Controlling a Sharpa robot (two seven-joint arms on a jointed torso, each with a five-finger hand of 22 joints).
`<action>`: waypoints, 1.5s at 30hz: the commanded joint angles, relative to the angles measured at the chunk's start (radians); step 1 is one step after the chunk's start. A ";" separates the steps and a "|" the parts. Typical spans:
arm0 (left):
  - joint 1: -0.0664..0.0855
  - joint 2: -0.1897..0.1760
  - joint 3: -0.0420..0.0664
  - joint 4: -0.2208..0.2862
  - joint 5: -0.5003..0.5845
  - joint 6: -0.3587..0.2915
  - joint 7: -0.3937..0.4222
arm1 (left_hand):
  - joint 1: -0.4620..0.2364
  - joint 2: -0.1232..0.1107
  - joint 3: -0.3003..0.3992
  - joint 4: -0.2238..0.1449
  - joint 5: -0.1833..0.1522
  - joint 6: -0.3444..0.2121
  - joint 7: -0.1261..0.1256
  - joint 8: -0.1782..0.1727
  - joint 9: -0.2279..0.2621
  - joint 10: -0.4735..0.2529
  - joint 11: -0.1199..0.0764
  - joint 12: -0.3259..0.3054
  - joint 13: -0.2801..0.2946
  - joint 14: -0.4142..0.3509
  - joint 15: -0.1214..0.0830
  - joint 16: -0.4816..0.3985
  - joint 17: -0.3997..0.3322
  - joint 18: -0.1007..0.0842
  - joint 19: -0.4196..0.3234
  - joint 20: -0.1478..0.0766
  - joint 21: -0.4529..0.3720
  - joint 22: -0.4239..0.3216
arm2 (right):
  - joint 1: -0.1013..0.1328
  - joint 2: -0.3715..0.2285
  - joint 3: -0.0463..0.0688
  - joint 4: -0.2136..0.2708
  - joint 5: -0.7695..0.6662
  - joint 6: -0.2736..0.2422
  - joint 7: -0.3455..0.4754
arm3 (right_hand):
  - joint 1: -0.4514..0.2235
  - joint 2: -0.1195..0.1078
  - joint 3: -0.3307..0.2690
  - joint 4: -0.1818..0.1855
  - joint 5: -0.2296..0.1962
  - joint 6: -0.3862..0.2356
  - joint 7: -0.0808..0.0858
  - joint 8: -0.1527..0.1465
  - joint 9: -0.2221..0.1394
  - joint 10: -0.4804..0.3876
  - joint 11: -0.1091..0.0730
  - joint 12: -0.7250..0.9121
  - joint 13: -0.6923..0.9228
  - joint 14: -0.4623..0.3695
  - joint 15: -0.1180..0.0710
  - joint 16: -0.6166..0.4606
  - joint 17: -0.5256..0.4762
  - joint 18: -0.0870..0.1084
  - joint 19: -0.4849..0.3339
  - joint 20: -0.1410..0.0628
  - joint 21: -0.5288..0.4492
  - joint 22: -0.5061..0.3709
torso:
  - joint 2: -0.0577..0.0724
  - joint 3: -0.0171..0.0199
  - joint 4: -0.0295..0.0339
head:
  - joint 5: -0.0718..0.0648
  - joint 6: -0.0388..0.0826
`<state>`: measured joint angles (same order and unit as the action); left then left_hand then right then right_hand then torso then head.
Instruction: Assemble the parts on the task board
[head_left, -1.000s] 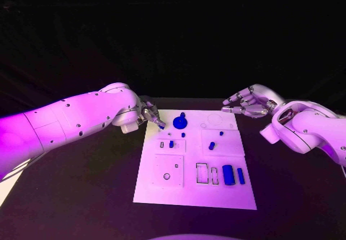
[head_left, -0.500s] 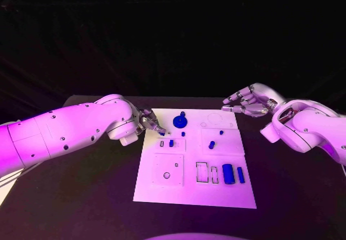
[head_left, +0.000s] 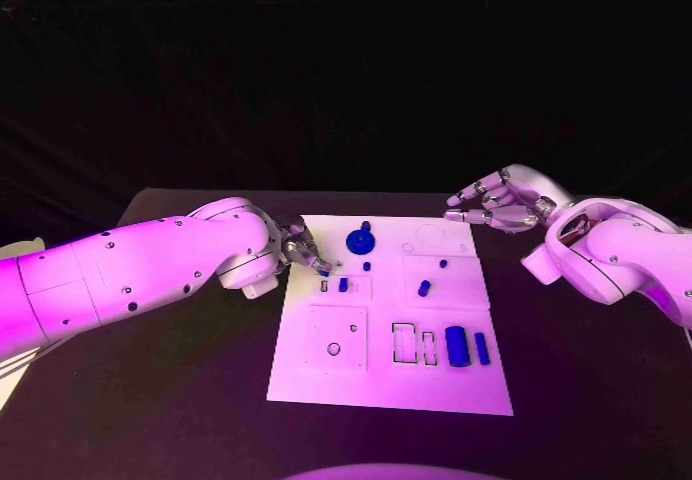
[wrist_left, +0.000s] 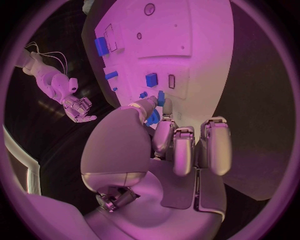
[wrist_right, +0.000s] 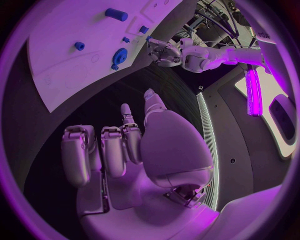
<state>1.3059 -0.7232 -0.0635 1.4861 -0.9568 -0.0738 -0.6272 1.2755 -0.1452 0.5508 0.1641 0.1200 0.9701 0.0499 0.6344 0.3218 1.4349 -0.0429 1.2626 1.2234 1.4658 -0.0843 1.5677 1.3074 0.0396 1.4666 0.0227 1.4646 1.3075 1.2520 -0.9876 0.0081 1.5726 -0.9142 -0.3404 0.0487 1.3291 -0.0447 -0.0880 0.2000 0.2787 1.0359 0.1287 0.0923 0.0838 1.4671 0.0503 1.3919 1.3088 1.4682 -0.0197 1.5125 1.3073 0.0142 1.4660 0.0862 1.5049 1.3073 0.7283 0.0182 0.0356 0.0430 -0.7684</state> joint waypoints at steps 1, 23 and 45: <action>-0.001 0.001 0.000 0.003 -0.068 0.050 -0.020 | -0.007 0.007 0.103 -0.096 0.007 0.028 -0.018 0.004 0.046 0.008 0.002 0.004 0.000 0.105 -0.007 0.003 0.263 -0.007 0.048 -0.007 0.004 0.158 | -0.001 0.000 0.000 0.002 -0.003 0.005 0.008 | -0.009 0.000 -0.007 0.001 0.006 -0.005 0.001 0.006 0.001 0.030 -0.005 -0.002 0.178 0.081 -0.007 -0.003 0.171 0.013 0.045 -0.007 -0.003 0.153 | 0.000 0.0001 0.0002 | 0.001 -0.002; -0.019 0.022 -0.002 -0.007 -0.099 0.065 -0.024 | -0.049 0.003 0.134 -0.099 0.011 0.037 -0.026 0.019 0.062 0.010 -0.004 -0.006 -0.013 0.105 -0.011 0.003 0.263 -0.007 0.048 -0.009 0.002 0.159 | 0.000 0.001 0.000 0.003 -0.003 0.005 0.010 | -0.008 0.000 -0.008 0.001 0.006 -0.005 0.001 0.006 0.001 0.029 -0.005 -0.002 0.178 0.081 -0.007 -0.003 0.170 0.013 0.045 -0.007 -0.003 0.153 | 0.000 0.0002 -0.0002 | 0.002 -0.005; -0.021 0.027 -0.002 -0.017 -0.118 0.149 -0.031 | -0.057 -0.002 0.140 -0.104 0.010 0.037 -0.028 0.023 0.068 0.015 -0.006 0.003 -0.004 0.105 -0.013 0.003 0.263 -0.009 0.051 -0.011 0.007 0.164 | 0.000 0.000 0.000 0.004 -0.003 0.006 0.011 | -0.007 0.000 -0.008 0.001 0.007 -0.005 0.001 0.006 0.001 0.030 -0.005 -0.002 0.178 0.081 -0.007 -0.003 0.170 0.013 0.045 -0.007 -0.003 0.153 | -0.001 0.0000 0.0003 | 0.006 -0.009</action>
<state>1.2866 -0.6977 -0.0642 1.4703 -1.0642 0.0353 -0.6519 1.2177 -0.1530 0.6099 0.1378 0.1268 0.9735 0.0534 0.6533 0.3650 1.4421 -0.0500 1.2626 1.2188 1.4657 -0.0912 1.5677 1.3081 0.0395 1.4629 0.0192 1.4679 1.3073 1.2520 -0.9881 0.0081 1.5746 -0.9140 -0.3406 0.0503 1.3292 -0.0447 -0.0908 0.2028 0.2787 1.0359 0.1287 0.0923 0.0833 1.4671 0.0503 1.3919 1.3088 1.4682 -0.0197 1.5125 1.3078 0.0141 1.4660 0.0862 1.5049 1.3077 0.7280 0.0185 0.0356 0.0485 -0.7767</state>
